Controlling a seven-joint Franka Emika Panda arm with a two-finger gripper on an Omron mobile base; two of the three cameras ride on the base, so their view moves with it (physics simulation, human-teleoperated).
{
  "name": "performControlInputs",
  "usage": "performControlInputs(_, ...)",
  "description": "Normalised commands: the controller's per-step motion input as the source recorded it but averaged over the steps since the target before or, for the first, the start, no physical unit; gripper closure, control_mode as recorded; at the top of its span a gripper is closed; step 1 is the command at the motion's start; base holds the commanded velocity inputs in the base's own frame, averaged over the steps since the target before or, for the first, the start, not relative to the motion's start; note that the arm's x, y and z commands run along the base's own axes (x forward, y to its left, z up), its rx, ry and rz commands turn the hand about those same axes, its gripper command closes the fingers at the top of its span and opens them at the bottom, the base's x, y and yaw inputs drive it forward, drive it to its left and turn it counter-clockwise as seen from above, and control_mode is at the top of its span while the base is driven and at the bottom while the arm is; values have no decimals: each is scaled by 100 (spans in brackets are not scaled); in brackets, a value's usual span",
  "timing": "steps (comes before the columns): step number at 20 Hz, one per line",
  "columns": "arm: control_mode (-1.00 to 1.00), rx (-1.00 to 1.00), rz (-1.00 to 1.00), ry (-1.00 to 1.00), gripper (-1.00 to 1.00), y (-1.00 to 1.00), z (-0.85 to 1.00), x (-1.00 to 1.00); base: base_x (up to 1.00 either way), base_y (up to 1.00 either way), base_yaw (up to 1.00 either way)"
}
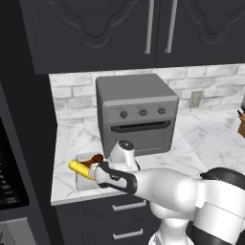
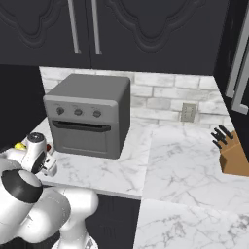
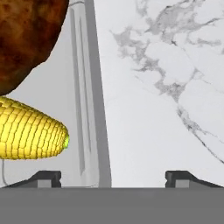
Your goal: Place the tupperware on the top shelf of the fridge. Make space for the tupperware among the existing items by rearranging them on the shelves if needed. Close the fridge door when finished.
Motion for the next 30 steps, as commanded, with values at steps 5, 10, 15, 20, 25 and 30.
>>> performControlInputs(5,-100,0,0,1,100,0,-2,1,0,0,0)
performControlInputs(10,-100,0,0,-1,100,0,4,-5,0,0,0)
performControlInputs(15,-100,0,0,-5,100,-2,47,-44,0,0,0)
performControlInputs(20,-100,-1,-2,-11,100,-22,97,-90,0,0,0)
performControlInputs(25,-100,-1,-3,-17,100,-77,97,-100,0,0,0)
performControlInputs(30,-100,0,0,-22,100,-100,84,-80,0,0,0)
